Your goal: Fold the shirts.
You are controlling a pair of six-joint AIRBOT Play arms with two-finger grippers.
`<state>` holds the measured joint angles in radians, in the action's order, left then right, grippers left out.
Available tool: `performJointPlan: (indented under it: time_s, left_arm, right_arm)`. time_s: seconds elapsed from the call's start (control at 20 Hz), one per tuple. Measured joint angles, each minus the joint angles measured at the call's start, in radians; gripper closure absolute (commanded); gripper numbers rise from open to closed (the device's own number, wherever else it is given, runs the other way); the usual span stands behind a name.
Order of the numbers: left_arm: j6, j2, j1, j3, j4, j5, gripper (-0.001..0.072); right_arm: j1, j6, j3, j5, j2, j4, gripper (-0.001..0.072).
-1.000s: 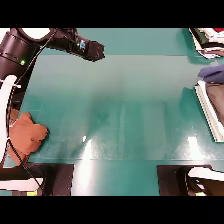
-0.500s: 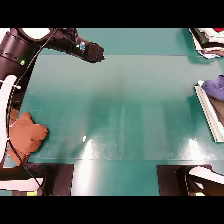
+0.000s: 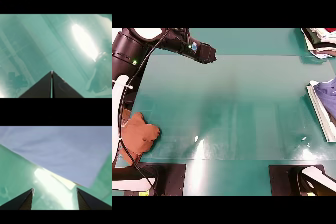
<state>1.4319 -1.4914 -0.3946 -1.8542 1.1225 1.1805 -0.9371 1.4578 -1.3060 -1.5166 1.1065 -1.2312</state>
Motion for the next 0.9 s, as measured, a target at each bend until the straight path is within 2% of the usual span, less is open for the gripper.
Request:
performJointPlan:
  time_s: [0.15,0.2,0.3,0.4,0.45,0.65,0.9]
  left_arm:
    - [0.000,0.000,0.000,0.000,0.001,-0.009,0.0683]
    - [0.000,0.000,0.002,0.000,0.001,-0.011,0.0683]
    - [0.000,0.000,0.002,0.000,0.000,-0.014,0.0683]
    - [0.000,0.000,0.002,0.000,-0.002,-0.022,0.0683]
    - [0.000,0.000,0.002,0.000,-0.002,-0.028,0.0683]
    - [0.000,0.000,0.002,0.000,-0.004,-0.042,0.0683]
    - [0.001,0.000,0.002,0.000,-0.005,-0.045,0.0683]
  right_arm:
    - [0.102,0.006,-0.024,0.031,-0.021,0.104,0.0096]
    - [0.160,0.007,-0.039,0.039,-0.024,0.129,0.0146]
    - [0.290,0.007,-0.069,0.056,-0.029,0.165,0.0336]
    - [0.427,0.006,-0.098,0.077,-0.031,0.184,0.0641]
    - [0.490,-0.003,-0.111,0.087,-0.032,0.191,0.0693]
    - [0.700,-0.053,-0.145,0.142,-0.033,0.203,0.0693]
    - [0.806,-0.073,-0.154,0.175,-0.033,0.206,0.0693]
